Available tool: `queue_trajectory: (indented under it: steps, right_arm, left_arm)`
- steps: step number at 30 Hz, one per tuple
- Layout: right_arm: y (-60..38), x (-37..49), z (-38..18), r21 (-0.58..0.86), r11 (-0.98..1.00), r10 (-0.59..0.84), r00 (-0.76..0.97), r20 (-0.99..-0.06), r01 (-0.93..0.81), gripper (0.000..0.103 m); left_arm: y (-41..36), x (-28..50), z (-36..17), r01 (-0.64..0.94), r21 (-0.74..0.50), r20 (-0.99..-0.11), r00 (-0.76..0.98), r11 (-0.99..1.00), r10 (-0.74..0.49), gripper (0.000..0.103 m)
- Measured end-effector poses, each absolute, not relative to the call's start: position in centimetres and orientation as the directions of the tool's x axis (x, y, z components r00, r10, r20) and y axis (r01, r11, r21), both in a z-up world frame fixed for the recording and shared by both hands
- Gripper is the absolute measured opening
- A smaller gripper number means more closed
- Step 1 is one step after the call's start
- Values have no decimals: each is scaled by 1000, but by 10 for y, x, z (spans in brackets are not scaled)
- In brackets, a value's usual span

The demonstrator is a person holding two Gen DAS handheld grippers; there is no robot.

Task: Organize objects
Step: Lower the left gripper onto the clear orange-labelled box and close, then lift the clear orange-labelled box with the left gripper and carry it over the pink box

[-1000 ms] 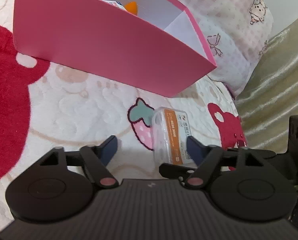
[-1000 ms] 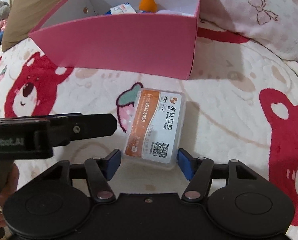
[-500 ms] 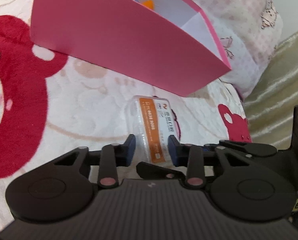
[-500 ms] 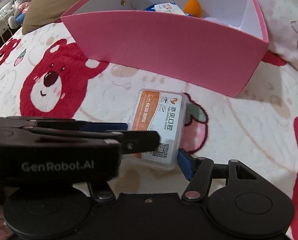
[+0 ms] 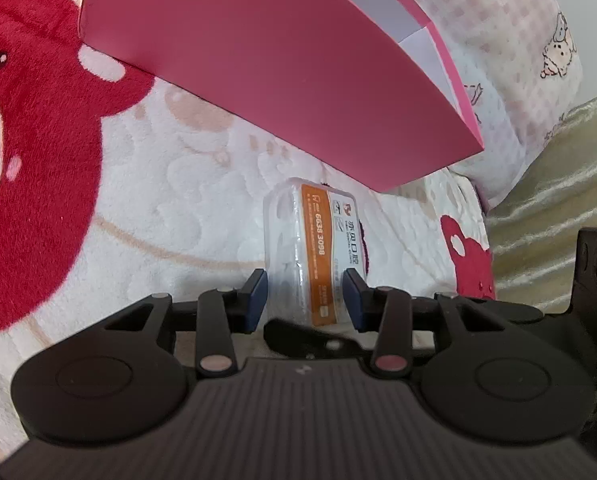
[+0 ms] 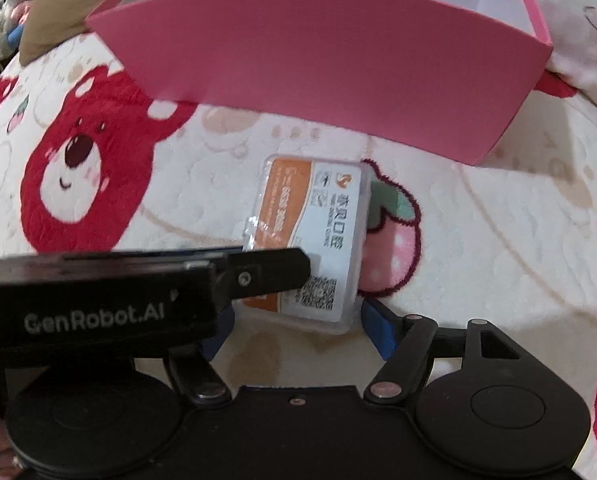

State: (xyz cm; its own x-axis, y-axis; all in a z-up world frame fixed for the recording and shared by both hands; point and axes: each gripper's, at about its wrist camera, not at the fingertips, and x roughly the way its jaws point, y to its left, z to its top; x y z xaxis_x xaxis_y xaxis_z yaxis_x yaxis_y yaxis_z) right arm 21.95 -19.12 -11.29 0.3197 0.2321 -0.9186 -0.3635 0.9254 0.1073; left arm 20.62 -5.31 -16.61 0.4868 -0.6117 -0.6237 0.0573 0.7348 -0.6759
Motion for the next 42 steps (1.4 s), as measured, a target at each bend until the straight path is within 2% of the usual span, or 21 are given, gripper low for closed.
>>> queue_trajectory:
  steps: [3, 6, 24, 37, 42]
  right_arm:
    - [-193, 223, -112, 114, 928, 240, 337, -910, -354, 74]
    - [-186, 221, -114, 85, 923, 231, 364, -902, -376, 68]
    - [-189, 202, -105, 34, 907, 212, 387, -897, -419, 67]
    - [-184, 179, -78, 21, 875, 262, 436, -861, -484, 67]
    - [-180, 170, -59, 38, 889, 280, 477, -833, -456, 67]
  left_arm:
    - [-52, 208, -167, 53, -682, -619, 490, 729, -614, 40]
    - [-58, 203, -166, 74, -661, -621, 506, 747, -599, 40]
    - [-64, 185, -152, 99, -654, -621, 496, 750, -607, 40]
    - [-52, 160, -117, 137, -634, -602, 531, 761, -597, 42]
    - [-44, 155, -96, 170, -610, -599, 542, 774, -590, 42]
